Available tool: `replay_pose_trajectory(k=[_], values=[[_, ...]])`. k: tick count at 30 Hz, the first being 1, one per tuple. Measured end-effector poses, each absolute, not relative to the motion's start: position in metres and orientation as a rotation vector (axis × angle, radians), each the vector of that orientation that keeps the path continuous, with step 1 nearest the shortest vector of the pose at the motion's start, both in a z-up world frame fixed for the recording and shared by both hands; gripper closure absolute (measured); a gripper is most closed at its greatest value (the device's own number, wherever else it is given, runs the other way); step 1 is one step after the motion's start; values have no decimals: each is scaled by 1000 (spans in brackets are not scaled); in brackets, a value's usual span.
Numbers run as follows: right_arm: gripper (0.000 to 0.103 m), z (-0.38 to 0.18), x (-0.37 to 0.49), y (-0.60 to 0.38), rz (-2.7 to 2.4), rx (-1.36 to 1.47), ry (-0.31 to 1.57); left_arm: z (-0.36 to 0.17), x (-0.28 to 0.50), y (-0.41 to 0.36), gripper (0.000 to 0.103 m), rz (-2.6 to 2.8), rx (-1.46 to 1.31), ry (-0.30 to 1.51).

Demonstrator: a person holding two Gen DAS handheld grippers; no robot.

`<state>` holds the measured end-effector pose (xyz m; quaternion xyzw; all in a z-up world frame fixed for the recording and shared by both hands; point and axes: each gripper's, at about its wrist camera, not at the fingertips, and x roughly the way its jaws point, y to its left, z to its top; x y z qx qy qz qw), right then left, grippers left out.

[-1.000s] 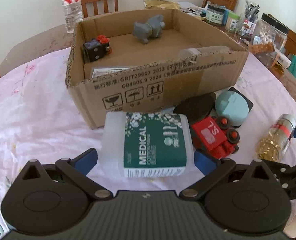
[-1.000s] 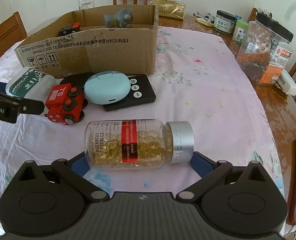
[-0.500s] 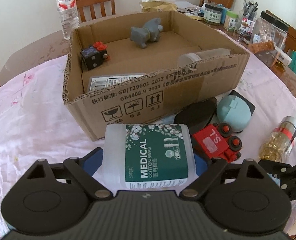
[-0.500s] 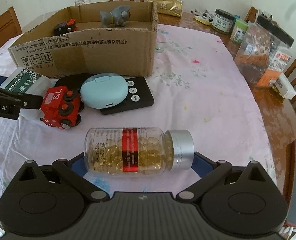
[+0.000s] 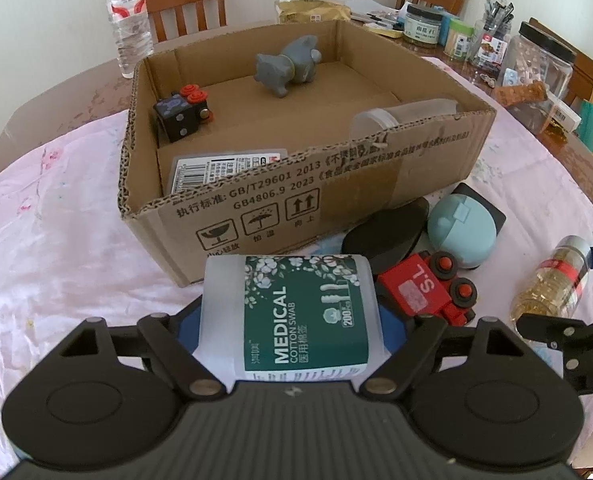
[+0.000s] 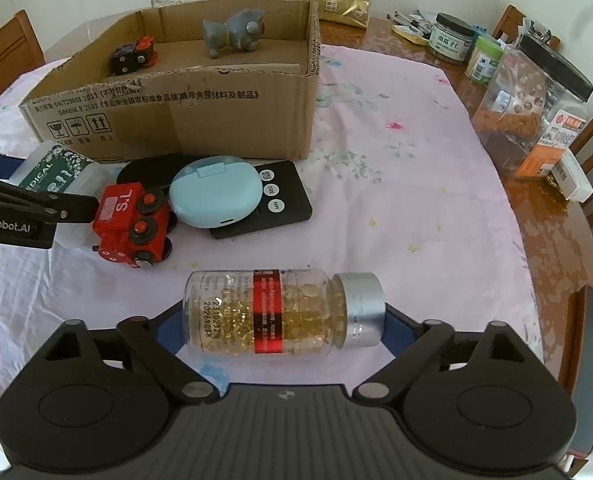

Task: Organize rigid objects
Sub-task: 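Lower the capsule bottle into the box with the right tool while the left tool places the MEDICAL bottle there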

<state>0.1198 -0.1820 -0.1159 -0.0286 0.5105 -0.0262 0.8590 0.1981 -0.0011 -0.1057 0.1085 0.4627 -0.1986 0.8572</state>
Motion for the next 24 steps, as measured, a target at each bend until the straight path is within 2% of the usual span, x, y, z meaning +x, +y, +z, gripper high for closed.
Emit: replay_pose_trajectory(k=[13, 24], values=[[7, -104, 122, -185, -10, -67, 1110, -94, 199, 7, 20, -465, 258, 997], [7, -40, 145, -180, 121, -110, 1002, -50, 188, 23, 20, -548, 264, 994]])
